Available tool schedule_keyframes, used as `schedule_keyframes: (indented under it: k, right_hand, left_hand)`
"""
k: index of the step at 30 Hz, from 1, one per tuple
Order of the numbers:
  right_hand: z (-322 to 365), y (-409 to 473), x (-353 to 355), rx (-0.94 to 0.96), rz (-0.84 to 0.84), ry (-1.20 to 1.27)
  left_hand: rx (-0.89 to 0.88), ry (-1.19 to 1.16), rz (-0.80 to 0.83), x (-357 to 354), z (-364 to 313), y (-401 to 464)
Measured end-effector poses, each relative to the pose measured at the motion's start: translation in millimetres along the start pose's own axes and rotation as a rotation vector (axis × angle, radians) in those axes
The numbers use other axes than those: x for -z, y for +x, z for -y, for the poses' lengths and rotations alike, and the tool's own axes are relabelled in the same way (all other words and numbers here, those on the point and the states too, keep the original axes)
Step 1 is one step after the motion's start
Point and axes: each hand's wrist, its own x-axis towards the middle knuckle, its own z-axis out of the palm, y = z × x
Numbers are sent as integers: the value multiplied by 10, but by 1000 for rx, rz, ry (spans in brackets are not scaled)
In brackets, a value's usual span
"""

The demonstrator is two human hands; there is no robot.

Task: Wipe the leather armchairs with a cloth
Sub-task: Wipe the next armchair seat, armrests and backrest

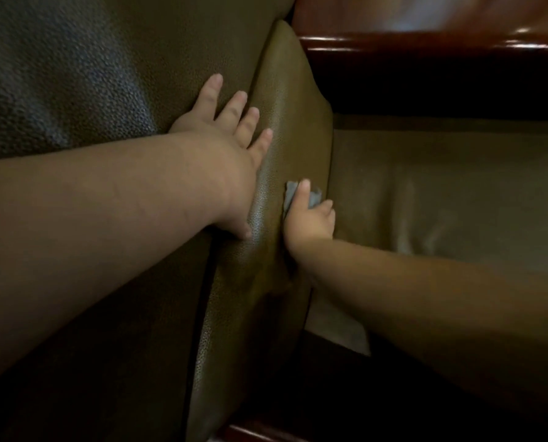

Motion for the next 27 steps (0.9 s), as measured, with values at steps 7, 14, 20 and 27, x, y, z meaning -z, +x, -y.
schedule_keyframes:
  k: [7,14,20,27]
  right_hand:
    - [-786,-746,-39,20,243,-130]
    - [-93,17,58,73,13,44]
    - [-757,-567,-140,-48,83,-12]
    - [-676,-1018,-142,-341,77,-32]
  left_hand:
    - [23,-31,-34,-32,-24,46]
    - [61,-44,-57,-75,-41,120]
    - [49,-79,-77,-81,8,62]
    - [41,-102,-97,-33,-14,-213]
